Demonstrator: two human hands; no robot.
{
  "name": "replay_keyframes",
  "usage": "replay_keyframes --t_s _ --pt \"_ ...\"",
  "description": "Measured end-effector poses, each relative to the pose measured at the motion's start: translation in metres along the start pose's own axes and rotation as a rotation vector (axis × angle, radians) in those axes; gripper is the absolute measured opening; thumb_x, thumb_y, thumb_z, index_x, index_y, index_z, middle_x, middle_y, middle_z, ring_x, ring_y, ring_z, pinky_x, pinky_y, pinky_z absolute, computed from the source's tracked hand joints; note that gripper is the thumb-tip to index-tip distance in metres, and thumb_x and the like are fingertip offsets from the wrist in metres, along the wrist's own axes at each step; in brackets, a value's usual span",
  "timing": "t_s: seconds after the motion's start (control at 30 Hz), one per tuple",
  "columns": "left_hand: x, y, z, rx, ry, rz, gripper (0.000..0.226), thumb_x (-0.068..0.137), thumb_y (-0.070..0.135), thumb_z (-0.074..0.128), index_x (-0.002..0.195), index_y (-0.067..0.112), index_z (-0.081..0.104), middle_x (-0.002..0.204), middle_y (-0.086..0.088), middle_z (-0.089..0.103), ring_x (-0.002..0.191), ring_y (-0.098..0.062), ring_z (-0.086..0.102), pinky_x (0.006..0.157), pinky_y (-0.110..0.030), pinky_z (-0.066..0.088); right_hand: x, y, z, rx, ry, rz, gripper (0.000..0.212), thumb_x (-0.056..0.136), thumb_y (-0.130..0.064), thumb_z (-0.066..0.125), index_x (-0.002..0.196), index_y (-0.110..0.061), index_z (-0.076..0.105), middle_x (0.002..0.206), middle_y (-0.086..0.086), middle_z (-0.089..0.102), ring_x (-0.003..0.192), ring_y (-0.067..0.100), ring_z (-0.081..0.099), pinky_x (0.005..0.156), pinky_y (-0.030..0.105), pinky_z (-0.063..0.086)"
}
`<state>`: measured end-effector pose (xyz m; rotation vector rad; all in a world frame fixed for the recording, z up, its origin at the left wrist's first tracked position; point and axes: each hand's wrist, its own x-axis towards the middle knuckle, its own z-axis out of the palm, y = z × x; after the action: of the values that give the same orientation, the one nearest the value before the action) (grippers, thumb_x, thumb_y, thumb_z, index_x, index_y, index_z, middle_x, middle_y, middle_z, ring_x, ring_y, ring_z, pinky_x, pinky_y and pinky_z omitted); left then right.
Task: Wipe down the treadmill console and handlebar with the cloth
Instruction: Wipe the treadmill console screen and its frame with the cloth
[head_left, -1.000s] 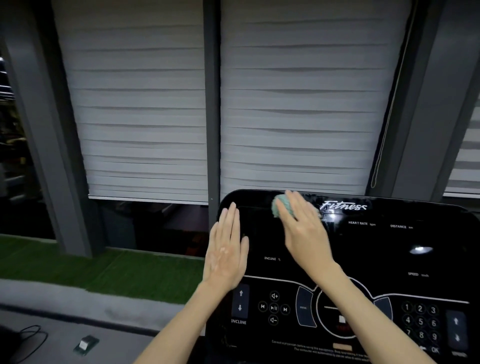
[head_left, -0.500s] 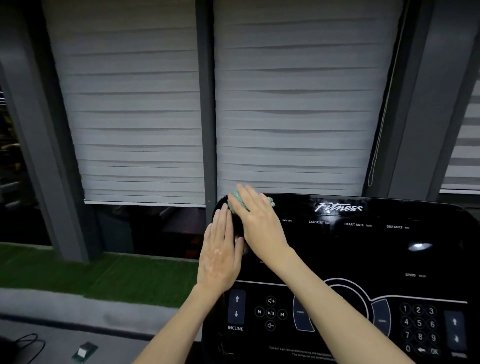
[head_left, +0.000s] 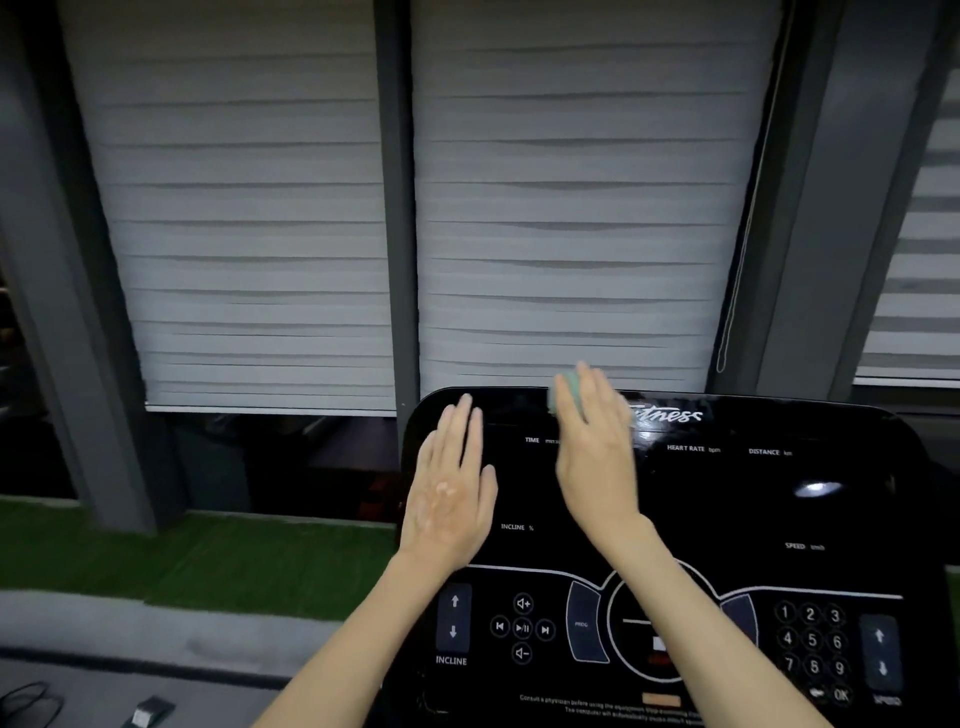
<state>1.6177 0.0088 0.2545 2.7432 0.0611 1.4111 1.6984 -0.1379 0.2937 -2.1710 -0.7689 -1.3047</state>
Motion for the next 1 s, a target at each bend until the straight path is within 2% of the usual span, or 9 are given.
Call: replay_keyframes --t_s 0.07,0.17,0.3,0.4,0.57,0.67,0.83,0.9,1.0 --pt "0.021 0.009 0.001 0.000 -0.012 0.079 0.057 0.096 0.022 0.035 0.149 0.001 0.030 0.158 -0.014 0.026 0.147 -0.027 0.022 0.116 -0.041 0.028 0.009 -0.010 0.003 0.013 -0.065 -0.111 0.050 0.084 -0.002 0.042 0.132 -0.003 0.054 0.143 0.022 0.046 0.133 0.038 0.043 0.107 0.051 0.033" --pt "0.040 0.023 0.005 0.016 -0.016 0.057 0.056 0.098 0.024 0.032 0.149 0.000 0.031 0.154 -0.014 0.034 0.145 -0.027 0.026 0.116 -0.043 0.029 0.010 0.001 -0.004 -0.006 -0.122 -0.223 0.058 0.079 0.003 0.060 0.136 -0.007 0.051 0.145 0.018 0.045 0.135 0.034 0.042 0.109 0.046 0.035" --pt "0.038 0.028 0.010 0.033 0.020 0.018 0.055 0.097 0.024 0.036 0.147 0.000 0.034 0.148 -0.015 0.041 0.142 -0.030 0.031 0.114 -0.045 0.031 -0.009 0.061 -0.032 -0.049 -0.081 -0.091 0.061 0.080 0.011 0.064 0.137 -0.007 0.051 0.146 0.019 0.043 0.136 0.035 0.039 0.111 0.047 0.030" --pt "0.039 0.029 0.011 0.008 0.042 0.014 0.054 0.096 0.022 0.038 0.145 0.000 0.036 0.146 -0.016 0.043 0.140 -0.031 0.033 0.114 -0.045 0.031 -0.021 0.106 -0.053 -0.065 -0.048 -0.014 0.058 0.082 0.014 0.063 0.136 -0.005 0.052 0.145 0.022 0.043 0.136 0.038 0.038 0.110 0.050 0.032" --pt "0.040 0.034 0.008 -0.040 0.046 -0.012 0.053 0.096 0.023 0.037 0.142 -0.003 0.040 0.143 -0.017 0.045 0.139 -0.031 0.034 0.114 -0.046 0.032 -0.020 0.093 -0.046 -0.048 0.022 0.109 0.060 0.077 0.019 0.060 0.133 -0.001 0.053 0.142 0.025 0.045 0.134 0.041 0.039 0.111 0.051 0.027" --pt "0.042 0.037 0.009 -0.055 0.041 -0.034 0.053 0.096 0.024 0.035 0.141 -0.003 0.042 0.142 -0.016 0.046 0.139 -0.030 0.034 0.116 -0.043 0.029 -0.008 0.064 -0.032 -0.006 0.007 0.049 0.057 0.077 0.016 0.059 0.131 0.000 0.054 0.142 0.024 0.046 0.132 0.041 0.041 0.110 0.053 0.032" --pt "0.043 0.039 0.008 -0.066 0.066 -0.049 0.050 0.095 0.023 0.035 0.137 -0.002 0.044 0.139 -0.016 0.048 0.136 -0.031 0.036 0.115 -0.042 0.029 0.013 0.036 -0.022 0.013 -0.095 -0.202 0.053 0.076 0.006 0.056 0.127 -0.005 0.056 0.136 0.018 0.051 0.125 0.035 0.047 0.104 0.042 0.033" --pt "0.042 0.039 0.008 -0.065 0.071 -0.048 0.050 0.095 0.023 0.036 0.138 -0.002 0.043 0.139 -0.016 0.047 0.137 -0.031 0.036 0.115 -0.042 0.029 0.016 0.052 -0.030 0.005 -0.117 -0.205 0.058 0.070 0.009 0.057 0.126 -0.006 0.057 0.132 0.017 0.053 0.121 0.034 0.049 0.102 0.040 0.033" --pt "0.042 0.040 0.008 -0.072 0.085 -0.050 0.050 0.094 0.023 0.036 0.137 -0.003 0.044 0.138 -0.016 0.048 0.136 -0.032 0.037 0.116 -0.042 0.028 0.007 0.105 -0.048 -0.014 -0.128 -0.097 0.063 0.063 0.014 0.052 0.123 -0.004 0.058 0.130 0.017 0.053 0.119 0.037 0.050 0.100 0.048 0.039"
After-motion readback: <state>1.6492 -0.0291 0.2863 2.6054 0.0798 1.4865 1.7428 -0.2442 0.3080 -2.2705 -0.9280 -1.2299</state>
